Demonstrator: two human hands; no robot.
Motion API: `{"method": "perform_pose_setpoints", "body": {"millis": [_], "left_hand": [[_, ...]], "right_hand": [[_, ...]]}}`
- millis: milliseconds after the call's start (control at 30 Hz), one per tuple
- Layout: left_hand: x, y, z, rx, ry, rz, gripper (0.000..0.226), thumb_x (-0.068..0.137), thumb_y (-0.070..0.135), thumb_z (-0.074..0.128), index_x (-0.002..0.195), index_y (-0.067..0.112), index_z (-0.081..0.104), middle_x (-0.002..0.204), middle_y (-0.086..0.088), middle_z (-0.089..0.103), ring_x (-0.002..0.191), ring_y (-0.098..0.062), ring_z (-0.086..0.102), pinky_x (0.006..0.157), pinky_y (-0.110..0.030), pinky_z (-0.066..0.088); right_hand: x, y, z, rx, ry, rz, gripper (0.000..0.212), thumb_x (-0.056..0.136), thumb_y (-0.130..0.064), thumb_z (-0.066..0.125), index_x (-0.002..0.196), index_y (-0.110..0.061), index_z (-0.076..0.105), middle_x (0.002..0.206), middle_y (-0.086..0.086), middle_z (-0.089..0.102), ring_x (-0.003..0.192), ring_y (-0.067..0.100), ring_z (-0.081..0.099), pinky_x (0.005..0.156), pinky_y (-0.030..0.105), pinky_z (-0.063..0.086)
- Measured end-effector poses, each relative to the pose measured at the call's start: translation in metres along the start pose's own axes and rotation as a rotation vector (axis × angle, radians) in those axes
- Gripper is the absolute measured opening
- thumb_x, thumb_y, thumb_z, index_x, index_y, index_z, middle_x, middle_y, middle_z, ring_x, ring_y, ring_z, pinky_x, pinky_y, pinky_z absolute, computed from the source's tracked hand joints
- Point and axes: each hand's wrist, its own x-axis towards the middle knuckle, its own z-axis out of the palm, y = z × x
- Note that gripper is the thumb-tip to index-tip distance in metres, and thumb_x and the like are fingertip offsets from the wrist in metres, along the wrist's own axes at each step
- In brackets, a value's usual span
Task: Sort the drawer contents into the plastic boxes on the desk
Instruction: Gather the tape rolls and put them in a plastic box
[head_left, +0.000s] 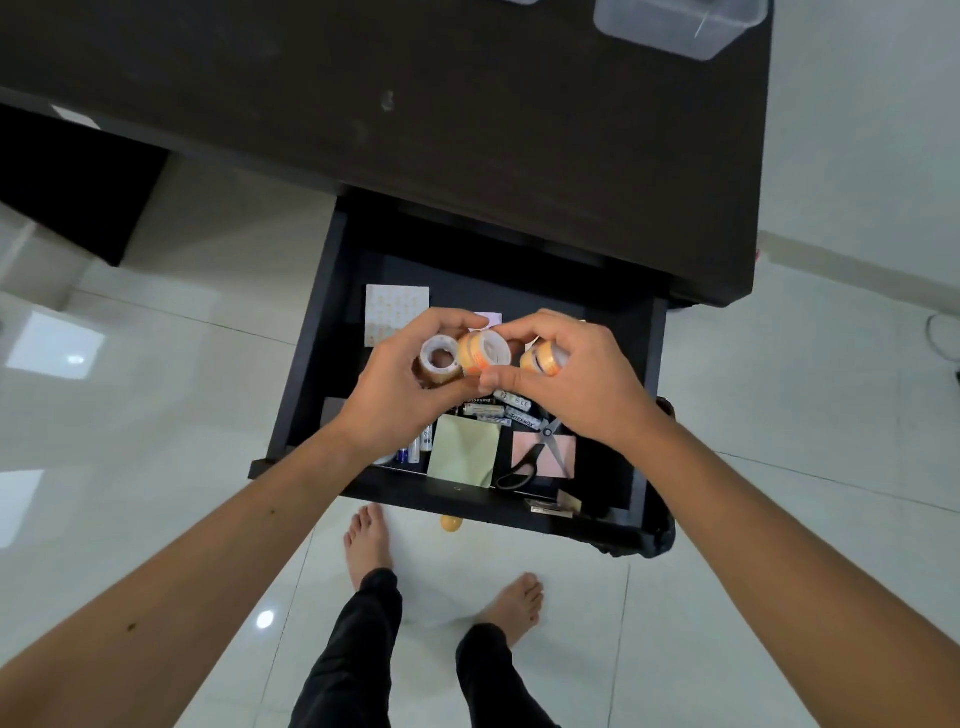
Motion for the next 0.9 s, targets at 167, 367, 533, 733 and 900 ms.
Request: {"method": "perform_pose_setpoints", "body": {"millis": [167, 367, 533, 733, 900], "left_hand": [[0.004, 0.002, 0.004, -0.009, -0.006, 0.026, 0.056, 0.080, 0.019, 0.091, 0.130, 0.024, 0.066, 0.120, 0.005, 0.073, 0.114, -0.026, 0.071, 0.097, -0.050, 0.061], [0.004, -0.002, 0.001, 0.014, 0.033, 0.019, 0.048, 0.085, 0.031, 0.085, 0.128, 0.025, 0.067, 0.118, 0.004, 0.073, 0.111, -0.024, 0.072, 0.090, -0.047, 0.064], [0.003, -0.006, -0.007, 0.027, 0.038, 0.036, 0.048, 0.089, 0.024, 0.084, 0.133, 0.018, 0.064, 0.121, 0.001, 0.072, 0.113, -0.024, 0.071, 0.093, -0.043, 0.063], [-0.001, -0.010, -0.040, 0.064, 0.088, 0.072, 0.050, 0.091, 0.021, 0.081, 0.137, 0.015, 0.061, 0.123, -0.004, 0.069, 0.113, -0.028, 0.068, 0.094, -0.047, 0.062], [-0.011, -0.010, -0.072, 0.020, 0.149, 0.065, 0.047, 0.091, 0.010, 0.080, 0.134, 0.009, 0.061, 0.120, -0.003, 0.070, 0.105, -0.016, 0.071, 0.085, -0.030, 0.063]], "right_hand": [[0.003, 0.003, 0.000, 0.026, 0.007, 0.023, 0.037, 0.078, -0.038, 0.092, 0.110, -0.026, 0.078, 0.102, -0.011, 0.075, 0.093, 0.006, 0.071, 0.085, 0.029, 0.060], [0.009, 0.005, 0.004, 0.074, -0.027, 0.032, 0.040, 0.077, -0.039, 0.091, 0.113, -0.031, 0.077, 0.100, -0.011, 0.076, 0.090, 0.003, 0.070, 0.083, 0.025, 0.059], [0.015, 0.003, 0.008, 0.115, -0.049, 0.029, 0.047, 0.078, -0.040, 0.089, 0.122, -0.029, 0.076, 0.099, -0.010, 0.078, 0.089, 0.004, 0.072, 0.088, 0.031, 0.060], [0.021, 0.004, 0.017, 0.119, -0.058, 0.045, 0.040, 0.081, -0.039, 0.088, 0.118, -0.029, 0.076, 0.097, -0.008, 0.077, 0.079, 0.001, 0.068, 0.089, 0.037, 0.058], [0.020, 0.014, 0.055, 0.108, -0.164, 0.058, 0.037, 0.075, -0.029, 0.095, 0.109, -0.028, 0.080, 0.100, -0.007, 0.077, 0.094, 0.011, 0.073, 0.092, 0.032, 0.058]]}}
